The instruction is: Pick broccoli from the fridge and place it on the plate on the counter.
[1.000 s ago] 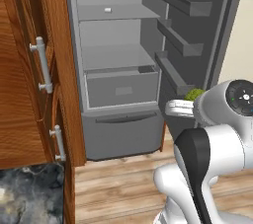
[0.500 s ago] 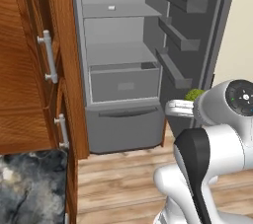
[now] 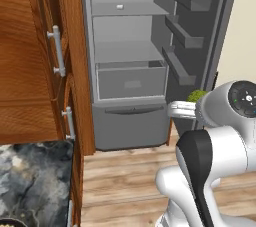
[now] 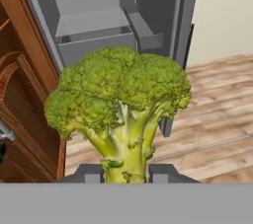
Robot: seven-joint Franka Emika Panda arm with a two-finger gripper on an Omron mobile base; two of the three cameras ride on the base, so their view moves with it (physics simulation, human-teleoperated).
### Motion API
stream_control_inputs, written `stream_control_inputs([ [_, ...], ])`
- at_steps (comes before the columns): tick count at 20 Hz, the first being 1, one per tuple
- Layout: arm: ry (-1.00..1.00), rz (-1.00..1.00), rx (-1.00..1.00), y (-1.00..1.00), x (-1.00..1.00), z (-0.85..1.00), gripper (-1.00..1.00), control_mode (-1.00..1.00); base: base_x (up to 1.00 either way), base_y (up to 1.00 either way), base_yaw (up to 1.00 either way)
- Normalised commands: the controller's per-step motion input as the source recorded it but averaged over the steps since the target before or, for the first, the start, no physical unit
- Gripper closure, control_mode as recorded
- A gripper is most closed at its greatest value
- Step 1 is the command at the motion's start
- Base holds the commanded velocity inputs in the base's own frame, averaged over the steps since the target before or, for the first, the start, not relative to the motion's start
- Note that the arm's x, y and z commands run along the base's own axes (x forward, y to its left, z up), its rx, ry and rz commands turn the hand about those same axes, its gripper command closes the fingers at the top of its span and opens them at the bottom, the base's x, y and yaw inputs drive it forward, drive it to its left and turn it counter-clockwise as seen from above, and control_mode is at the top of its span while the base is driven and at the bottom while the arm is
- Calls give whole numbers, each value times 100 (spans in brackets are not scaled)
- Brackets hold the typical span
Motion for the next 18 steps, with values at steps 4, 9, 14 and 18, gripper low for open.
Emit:
stream_control_inputs([
  [4,0,0,0,0,0,0,100,100,-31,0,11],
  [9,0,0,0,0,0,0,100,100,-27,-2,12],
  [14,0,0,0,0,0,0,100,100,-27,-10,20],
  [18,0,0,0,0,0,0,100,100,-29,-16,23],
])
